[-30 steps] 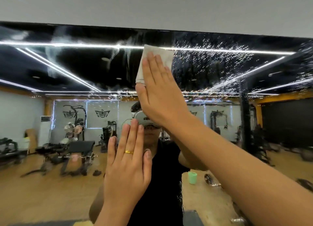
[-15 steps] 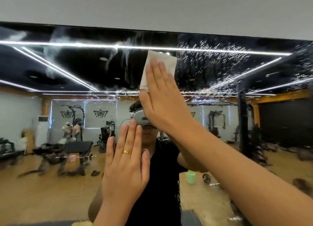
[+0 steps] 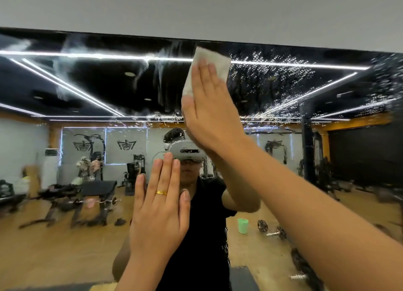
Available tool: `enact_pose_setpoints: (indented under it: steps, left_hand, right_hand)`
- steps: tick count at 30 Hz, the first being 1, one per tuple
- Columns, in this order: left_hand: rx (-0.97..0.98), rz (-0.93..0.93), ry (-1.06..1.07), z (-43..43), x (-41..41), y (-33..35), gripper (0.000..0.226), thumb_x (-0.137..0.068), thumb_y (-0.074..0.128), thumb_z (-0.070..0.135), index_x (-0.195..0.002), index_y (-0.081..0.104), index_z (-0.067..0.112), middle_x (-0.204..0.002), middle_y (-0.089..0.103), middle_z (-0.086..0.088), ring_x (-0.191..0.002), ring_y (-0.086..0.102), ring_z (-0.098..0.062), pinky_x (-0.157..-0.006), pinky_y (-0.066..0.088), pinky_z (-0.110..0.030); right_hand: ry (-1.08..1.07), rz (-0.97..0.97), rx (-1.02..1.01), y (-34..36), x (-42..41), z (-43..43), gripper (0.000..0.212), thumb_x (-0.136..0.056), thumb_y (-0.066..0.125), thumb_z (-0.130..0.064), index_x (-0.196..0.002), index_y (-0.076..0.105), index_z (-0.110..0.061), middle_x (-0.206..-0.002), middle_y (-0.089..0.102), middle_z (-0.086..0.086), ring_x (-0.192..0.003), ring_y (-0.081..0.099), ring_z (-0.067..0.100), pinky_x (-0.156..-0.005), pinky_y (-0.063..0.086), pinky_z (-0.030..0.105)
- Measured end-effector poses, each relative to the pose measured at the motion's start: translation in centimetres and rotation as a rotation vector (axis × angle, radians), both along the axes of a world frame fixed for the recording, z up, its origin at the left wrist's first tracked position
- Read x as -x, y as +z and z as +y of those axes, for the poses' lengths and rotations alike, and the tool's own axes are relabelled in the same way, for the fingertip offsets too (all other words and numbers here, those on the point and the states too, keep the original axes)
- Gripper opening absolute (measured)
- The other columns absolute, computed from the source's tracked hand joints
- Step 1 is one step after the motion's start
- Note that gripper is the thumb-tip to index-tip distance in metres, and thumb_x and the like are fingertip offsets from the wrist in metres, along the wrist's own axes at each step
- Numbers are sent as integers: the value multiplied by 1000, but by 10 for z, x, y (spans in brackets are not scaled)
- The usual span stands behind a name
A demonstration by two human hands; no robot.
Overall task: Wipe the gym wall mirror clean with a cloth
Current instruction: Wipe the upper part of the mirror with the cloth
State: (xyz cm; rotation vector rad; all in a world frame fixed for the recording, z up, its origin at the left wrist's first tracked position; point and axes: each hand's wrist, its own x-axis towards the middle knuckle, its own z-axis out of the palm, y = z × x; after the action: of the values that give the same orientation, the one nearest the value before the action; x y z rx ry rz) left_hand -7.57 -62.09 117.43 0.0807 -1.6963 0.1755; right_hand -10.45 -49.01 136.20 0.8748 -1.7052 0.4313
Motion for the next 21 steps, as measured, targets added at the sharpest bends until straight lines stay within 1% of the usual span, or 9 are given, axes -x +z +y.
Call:
enact_pose_setpoints:
  steps: [2, 4, 6, 9, 12, 14, 16, 19, 21]
  left_hand:
    - [5, 0, -1, 0, 1, -1, 62, -105, 30, 35, -161, 31, 8, -171, 22, -8, -159, 18, -23, -127, 15, -52]
    - [7, 5, 2, 0, 1, 0, 63, -105, 31, 35, -161, 31, 8, -171, 23, -8, -159, 19, -23, -126, 16, -53]
    - [6, 5, 2, 0, 1, 1, 63, -104, 31, 35, -161, 30, 8, -171, 22, -8, -159, 19, -24, -126, 17, -54]
    - [7, -3, -10, 0, 1, 0, 64, -104, 31, 35, -162, 28, 9, -172, 19, -6, -159, 17, -23, -126, 16, -54]
    - [6, -8, -8, 1, 2, 1, 64, -104, 31, 36, -162, 28, 9, -172, 19, -5, -159, 17, -23, -126, 17, -54]
    - [-3, -7, -9, 1, 2, 3, 64, -104, 31, 36, -163, 26, 10, -172, 18, -5, -159, 15, -22, -126, 16, -54]
    - [-1, -11, -9, 1, 2, 4, 64, -104, 31, 35, -163, 24, 9, -173, 16, -6, -160, 13, -22, -127, 14, -54]
    - [5, -6, -5, 3, 3, 3, 64, -105, 32, 35, -163, 25, 9, -172, 16, -7, -160, 13, -23, -129, 10, -51]
    - [2, -6, -4, 3, 2, 1, 64, -105, 33, 34, -163, 25, 9, -172, 17, -7, -160, 13, -23, -129, 9, -51]
  right_hand:
    - [-2, 16, -44, -25, 2, 3, 64, -112, 20, -38, -163, -5, -9, -172, -12, 7, -158, -14, 17, -128, -10, 33]
    - [-25, 43, -79, -23, 6, 8, 63, -112, 20, -39, -163, -4, -11, -172, -12, 6, -158, -14, 16, -127, -12, 31]
    - [-77, 70, -81, -4, 11, 13, 63, -112, 17, -41, -163, -5, -12, -172, -13, 5, -158, -13, 15, -128, -9, 32]
    - [-133, 79, -51, 38, 16, 22, 64, -112, 13, -42, -163, -8, -9, -172, -14, 7, -158, -13, 18, -130, -4, 37]
    - [-134, 57, -27, 63, 16, 26, 64, -112, 14, -40, -163, -6, -8, -172, -12, 9, -159, -12, 19, -130, -5, 37]
    - [-96, 49, 3, 53, 14, 23, 64, -112, 17, -39, -164, -3, -8, -172, -10, 9, -159, -10, 20, -129, -6, 36]
    - [-75, 71, 22, 25, 14, 21, 65, -111, 20, -39, -164, -2, -9, -173, -7, 9, -159, -8, 21, -128, -6, 35]
    - [-94, 89, -20, -6, 19, 24, 65, -111, 20, -40, -164, -2, -10, -173, -7, 8, -159, -8, 19, -129, -6, 34]
    - [-110, 95, -54, -4, 21, 29, 63, -112, 18, -40, -164, -1, -11, -173, -6, 6, -159, -8, 18, -129, -6, 34]
